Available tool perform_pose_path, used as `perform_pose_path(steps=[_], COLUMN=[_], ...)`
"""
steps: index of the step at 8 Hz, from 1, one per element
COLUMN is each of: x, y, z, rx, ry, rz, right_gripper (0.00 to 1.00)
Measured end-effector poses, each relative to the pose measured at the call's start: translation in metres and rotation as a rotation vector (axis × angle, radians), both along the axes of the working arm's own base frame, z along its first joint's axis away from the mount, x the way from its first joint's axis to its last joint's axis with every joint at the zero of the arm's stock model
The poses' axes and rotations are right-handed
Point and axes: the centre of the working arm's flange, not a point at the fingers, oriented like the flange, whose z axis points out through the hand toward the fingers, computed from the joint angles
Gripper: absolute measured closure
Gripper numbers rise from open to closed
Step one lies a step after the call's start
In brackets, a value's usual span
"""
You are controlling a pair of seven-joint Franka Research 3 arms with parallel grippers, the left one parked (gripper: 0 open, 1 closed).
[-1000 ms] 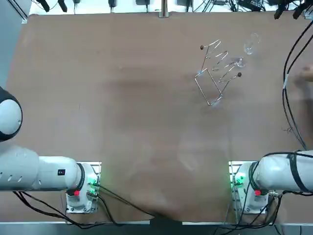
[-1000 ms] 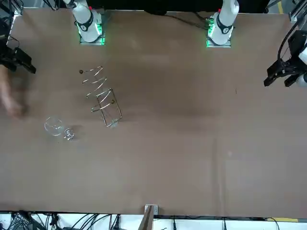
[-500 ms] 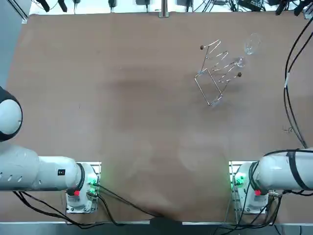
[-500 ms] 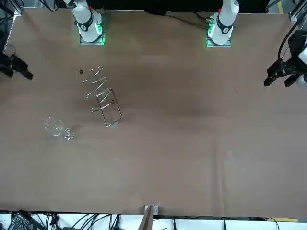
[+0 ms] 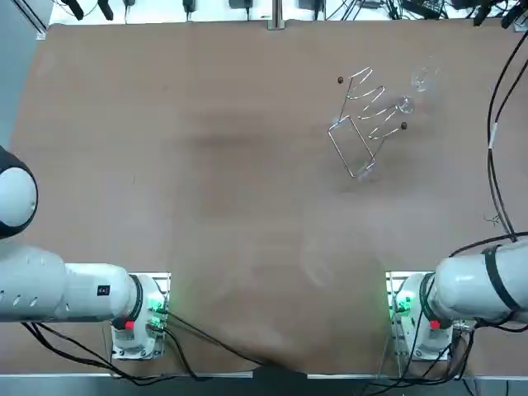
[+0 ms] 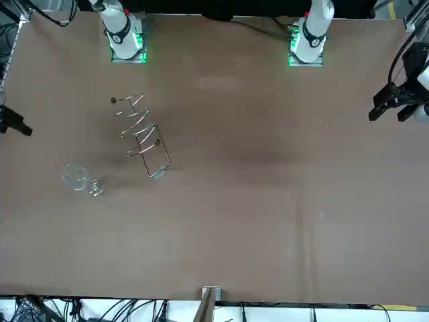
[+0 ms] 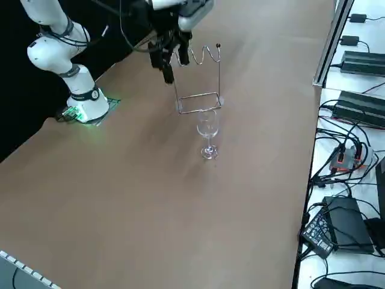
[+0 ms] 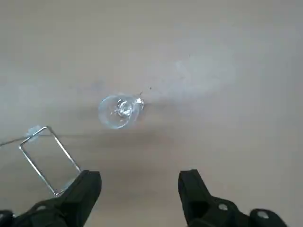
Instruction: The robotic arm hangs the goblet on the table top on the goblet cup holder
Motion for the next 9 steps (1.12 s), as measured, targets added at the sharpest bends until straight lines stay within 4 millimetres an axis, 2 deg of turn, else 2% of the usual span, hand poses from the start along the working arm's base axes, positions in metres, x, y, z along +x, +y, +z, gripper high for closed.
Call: perform_pose_path(steps=[2,4,7,9], x=[0.012,0.023,0.028,0.021], y=[-0.036,-0.072,-0.117,-0.156], z=[-0.033,-0.071,-0.12,-0.167], rx=[0.047,0.09,0.182,0.278], ry=[-0.024,-0.074,-0.198,-0.338], rz=[0.005,0.092,0.336,0.523], right_gripper=[0.0,0.0,0.0,0.0])
